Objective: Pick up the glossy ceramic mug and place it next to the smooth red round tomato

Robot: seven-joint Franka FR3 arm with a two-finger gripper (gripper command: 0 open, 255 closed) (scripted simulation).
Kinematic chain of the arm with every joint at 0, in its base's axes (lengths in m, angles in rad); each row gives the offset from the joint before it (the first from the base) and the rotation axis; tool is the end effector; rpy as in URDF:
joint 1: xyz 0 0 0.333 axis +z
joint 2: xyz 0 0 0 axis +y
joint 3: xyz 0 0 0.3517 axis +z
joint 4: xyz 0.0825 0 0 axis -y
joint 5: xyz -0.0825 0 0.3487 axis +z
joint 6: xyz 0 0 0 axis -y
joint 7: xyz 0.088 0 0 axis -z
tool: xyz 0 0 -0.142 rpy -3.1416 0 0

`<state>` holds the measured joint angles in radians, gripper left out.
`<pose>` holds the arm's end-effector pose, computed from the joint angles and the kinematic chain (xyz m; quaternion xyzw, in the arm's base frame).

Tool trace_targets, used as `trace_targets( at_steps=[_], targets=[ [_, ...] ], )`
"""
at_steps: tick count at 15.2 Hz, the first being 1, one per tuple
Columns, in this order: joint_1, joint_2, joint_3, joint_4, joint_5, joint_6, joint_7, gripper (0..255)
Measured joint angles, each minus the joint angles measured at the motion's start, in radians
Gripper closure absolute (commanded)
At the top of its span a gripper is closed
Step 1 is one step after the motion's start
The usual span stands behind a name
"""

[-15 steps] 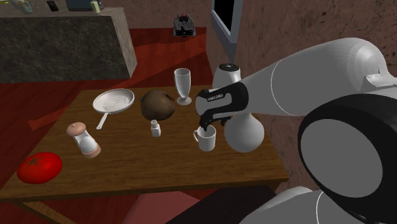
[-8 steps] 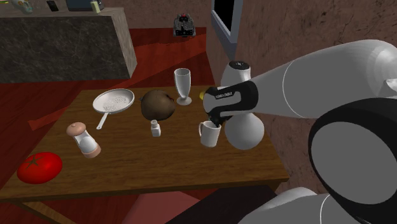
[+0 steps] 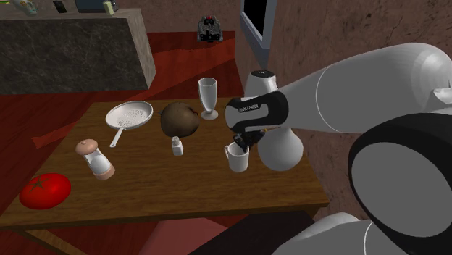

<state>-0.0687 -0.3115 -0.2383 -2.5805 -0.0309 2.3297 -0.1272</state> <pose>0.3693 -0.1185 0.3923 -0.9965 0.0749 -0.0312 0.0186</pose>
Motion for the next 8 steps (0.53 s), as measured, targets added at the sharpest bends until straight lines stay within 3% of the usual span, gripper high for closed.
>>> trace_targets(
  at_steps=[8],
  targets=[
    [-0.002,-0.056,0.013,0.061,-0.008,-0.129,0.016,255]
  ],
)
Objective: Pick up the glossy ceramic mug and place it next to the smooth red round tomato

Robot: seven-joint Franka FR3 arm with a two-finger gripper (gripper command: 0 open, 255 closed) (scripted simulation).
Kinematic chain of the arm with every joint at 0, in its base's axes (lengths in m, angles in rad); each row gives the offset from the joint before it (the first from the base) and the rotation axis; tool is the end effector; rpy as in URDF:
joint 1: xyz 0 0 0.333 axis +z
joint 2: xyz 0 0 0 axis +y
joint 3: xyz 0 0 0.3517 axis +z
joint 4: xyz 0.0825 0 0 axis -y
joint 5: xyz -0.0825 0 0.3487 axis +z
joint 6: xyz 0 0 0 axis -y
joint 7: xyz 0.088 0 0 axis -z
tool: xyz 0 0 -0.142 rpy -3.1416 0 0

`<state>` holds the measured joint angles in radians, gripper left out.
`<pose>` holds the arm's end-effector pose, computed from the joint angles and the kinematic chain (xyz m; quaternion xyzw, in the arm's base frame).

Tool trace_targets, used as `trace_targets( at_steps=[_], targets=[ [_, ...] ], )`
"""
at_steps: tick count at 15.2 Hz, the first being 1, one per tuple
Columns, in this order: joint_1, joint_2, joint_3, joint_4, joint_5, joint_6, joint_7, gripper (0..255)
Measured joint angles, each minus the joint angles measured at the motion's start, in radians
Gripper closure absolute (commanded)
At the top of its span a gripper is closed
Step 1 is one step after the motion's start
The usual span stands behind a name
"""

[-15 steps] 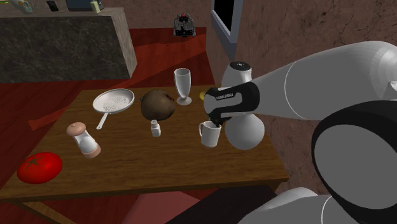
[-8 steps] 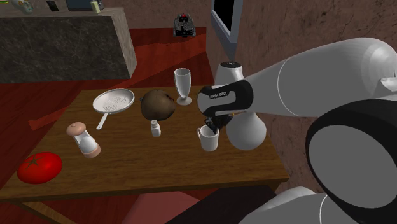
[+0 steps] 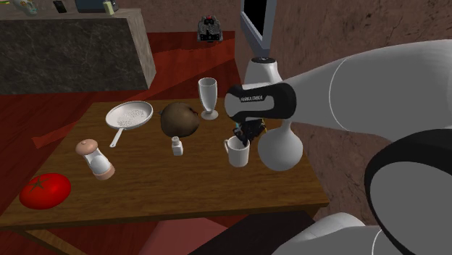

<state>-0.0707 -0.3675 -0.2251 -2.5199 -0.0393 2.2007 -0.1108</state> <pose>0.3651 -0.1159 0.4269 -0.9967 0.0747 -0.0246 0.0196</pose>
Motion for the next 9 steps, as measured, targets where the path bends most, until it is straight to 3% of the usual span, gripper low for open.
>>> trace_targets(
  at_steps=[9],
  targets=[
    [-0.002,-0.05,0.011,0.084,-0.004,-0.133,0.011,255]
  ],
)
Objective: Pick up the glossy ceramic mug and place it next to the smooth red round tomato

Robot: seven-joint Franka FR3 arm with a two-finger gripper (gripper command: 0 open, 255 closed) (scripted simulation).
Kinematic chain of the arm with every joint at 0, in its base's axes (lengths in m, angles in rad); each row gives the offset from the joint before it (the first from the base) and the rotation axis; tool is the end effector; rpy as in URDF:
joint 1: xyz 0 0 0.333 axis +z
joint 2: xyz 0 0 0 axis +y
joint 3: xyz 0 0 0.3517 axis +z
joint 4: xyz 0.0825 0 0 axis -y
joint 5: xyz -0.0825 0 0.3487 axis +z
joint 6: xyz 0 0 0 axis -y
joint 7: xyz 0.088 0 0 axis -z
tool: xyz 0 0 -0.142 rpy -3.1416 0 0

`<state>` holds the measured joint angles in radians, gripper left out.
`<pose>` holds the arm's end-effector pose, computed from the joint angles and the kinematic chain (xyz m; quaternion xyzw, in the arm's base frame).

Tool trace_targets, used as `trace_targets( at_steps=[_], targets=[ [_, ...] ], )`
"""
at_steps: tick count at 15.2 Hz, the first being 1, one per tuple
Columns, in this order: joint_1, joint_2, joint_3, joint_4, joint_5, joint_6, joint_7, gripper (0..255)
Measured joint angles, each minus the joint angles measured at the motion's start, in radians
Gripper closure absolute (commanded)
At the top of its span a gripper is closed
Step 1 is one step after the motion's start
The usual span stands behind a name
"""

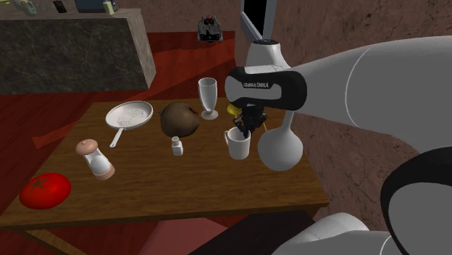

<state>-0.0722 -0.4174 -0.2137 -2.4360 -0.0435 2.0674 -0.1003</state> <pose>0.3613 -0.1152 0.4698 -0.9967 0.0747 -0.0246 0.0195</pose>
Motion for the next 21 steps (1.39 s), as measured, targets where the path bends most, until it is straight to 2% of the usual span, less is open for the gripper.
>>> trace_targets(
  at_steps=[12,21],
  targets=[
    [0.001,-0.035,0.011,0.128,0.0,-0.163,0.007,255],
    [0.08,-0.03,0.16,0.14,0.058,-0.169,0.202,255]
  ],
)
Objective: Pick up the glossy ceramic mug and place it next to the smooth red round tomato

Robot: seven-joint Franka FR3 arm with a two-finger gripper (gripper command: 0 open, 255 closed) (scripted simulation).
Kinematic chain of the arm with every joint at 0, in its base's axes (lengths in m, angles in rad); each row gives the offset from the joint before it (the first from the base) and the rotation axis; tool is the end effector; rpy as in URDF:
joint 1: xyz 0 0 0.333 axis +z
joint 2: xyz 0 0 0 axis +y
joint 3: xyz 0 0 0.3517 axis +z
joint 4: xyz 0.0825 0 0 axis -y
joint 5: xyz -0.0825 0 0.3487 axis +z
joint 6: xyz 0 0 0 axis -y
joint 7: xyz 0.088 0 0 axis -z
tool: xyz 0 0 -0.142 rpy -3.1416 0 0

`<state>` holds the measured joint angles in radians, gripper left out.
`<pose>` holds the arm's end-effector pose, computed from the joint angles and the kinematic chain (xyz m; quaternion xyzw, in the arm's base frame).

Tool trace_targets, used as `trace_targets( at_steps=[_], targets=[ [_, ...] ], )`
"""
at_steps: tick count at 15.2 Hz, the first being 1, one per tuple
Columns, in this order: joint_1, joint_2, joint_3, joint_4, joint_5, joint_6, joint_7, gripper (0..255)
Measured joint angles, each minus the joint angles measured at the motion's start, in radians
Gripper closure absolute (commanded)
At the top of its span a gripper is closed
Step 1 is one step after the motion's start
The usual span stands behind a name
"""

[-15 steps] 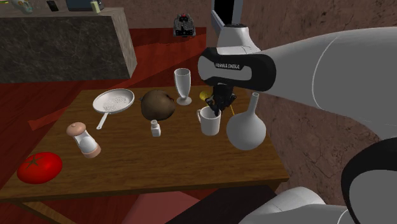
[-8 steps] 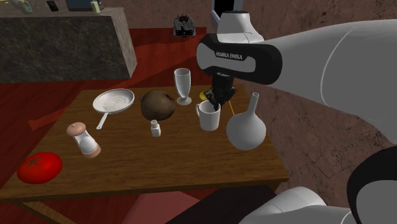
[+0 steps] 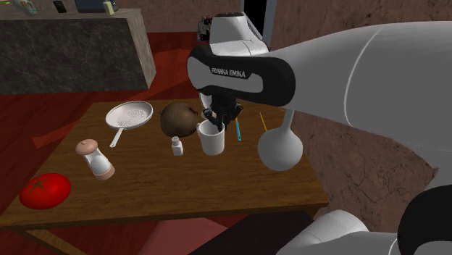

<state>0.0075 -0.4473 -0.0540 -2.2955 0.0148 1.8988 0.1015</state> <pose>0.3750 -0.0185 0.5320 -0.9968 0.0737 -0.0244 0.0195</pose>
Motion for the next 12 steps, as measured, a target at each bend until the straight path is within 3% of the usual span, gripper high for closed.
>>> trace_targets(
  at_steps=[12],
  targets=[
    [0.109,0.116,0.214,0.1,0.061,0.027,0.292,255]
  ],
)
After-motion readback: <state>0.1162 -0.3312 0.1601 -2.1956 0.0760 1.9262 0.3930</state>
